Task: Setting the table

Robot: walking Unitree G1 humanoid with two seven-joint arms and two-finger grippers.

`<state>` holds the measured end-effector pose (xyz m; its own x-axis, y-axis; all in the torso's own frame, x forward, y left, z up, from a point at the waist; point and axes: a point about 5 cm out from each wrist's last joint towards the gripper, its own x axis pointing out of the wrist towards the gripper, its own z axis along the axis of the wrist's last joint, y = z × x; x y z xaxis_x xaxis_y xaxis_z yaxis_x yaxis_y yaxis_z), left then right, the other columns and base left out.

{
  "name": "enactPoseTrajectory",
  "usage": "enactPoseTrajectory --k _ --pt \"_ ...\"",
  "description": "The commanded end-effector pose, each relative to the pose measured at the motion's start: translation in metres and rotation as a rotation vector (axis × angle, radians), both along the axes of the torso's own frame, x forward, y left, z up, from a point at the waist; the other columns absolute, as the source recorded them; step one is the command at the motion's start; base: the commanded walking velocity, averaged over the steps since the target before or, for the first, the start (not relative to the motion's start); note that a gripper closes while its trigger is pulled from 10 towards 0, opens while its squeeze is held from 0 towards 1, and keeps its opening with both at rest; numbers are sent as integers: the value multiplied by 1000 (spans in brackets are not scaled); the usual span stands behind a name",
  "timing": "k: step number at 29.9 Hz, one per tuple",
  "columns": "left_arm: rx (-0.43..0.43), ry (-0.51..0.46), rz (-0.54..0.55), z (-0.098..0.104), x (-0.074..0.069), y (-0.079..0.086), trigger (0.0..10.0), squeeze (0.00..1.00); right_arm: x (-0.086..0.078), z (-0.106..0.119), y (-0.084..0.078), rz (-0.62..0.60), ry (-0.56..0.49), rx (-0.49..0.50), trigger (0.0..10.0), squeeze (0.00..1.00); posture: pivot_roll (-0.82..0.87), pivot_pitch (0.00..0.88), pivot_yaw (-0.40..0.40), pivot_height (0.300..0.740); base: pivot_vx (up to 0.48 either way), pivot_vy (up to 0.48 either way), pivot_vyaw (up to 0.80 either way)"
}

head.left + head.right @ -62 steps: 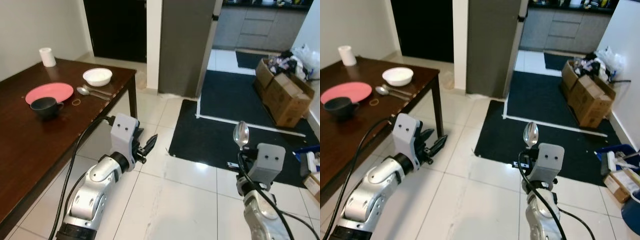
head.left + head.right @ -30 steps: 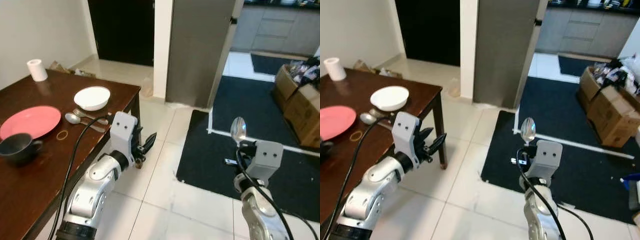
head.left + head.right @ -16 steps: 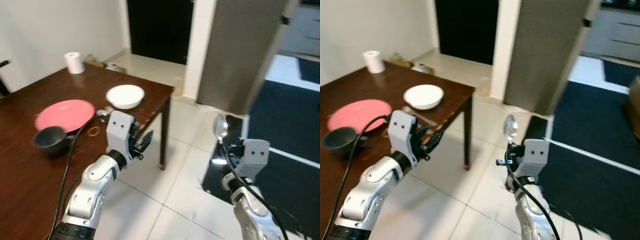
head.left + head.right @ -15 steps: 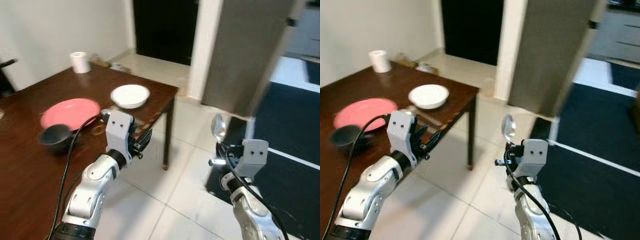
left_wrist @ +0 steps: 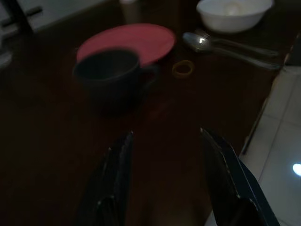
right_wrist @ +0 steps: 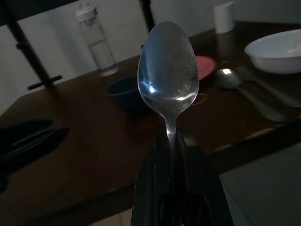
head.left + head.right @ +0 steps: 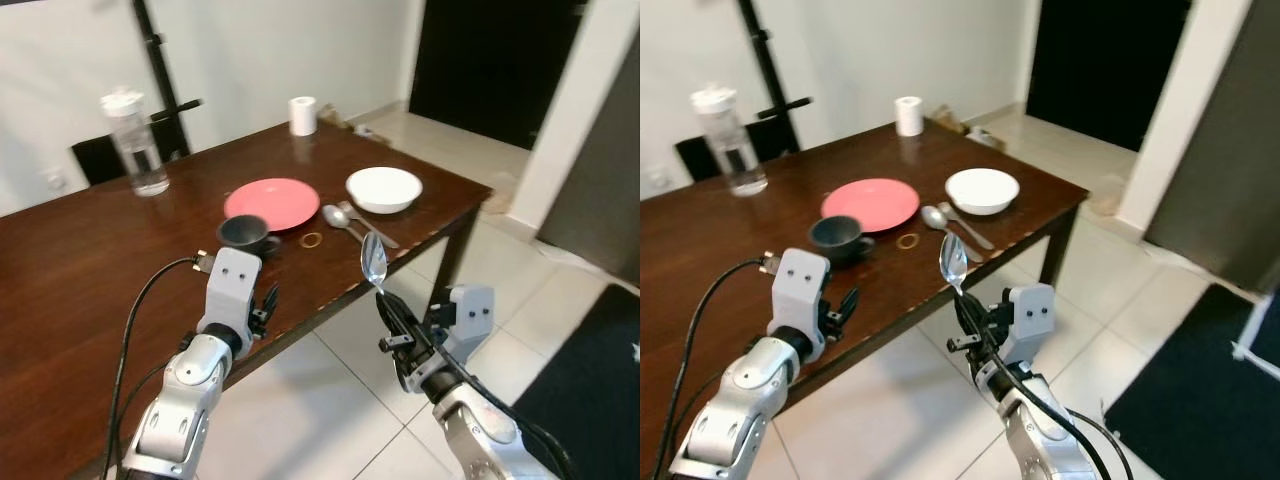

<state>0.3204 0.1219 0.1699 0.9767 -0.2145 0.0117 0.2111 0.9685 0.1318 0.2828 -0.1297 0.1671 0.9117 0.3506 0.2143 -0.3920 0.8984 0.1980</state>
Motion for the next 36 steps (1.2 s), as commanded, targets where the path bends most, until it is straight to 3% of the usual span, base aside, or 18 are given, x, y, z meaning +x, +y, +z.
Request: enactPoseTrajectory --k 1,31,36 --pt "9 23 25 -6 -3 4 10000 0 -1 0 5 27 5 15 10000 0 62 63 77 740 0 0 800" --pt "-11 -15 45 6 7 -3 10000 0 2 3 -3 -17 2 25 10000 0 60 60 82 740 0 0 794" --pt "6 -16 63 8 16 0 10000 0 7 5 -13 -115 -3 31 10000 0 52 59 84 740 384 0 156"
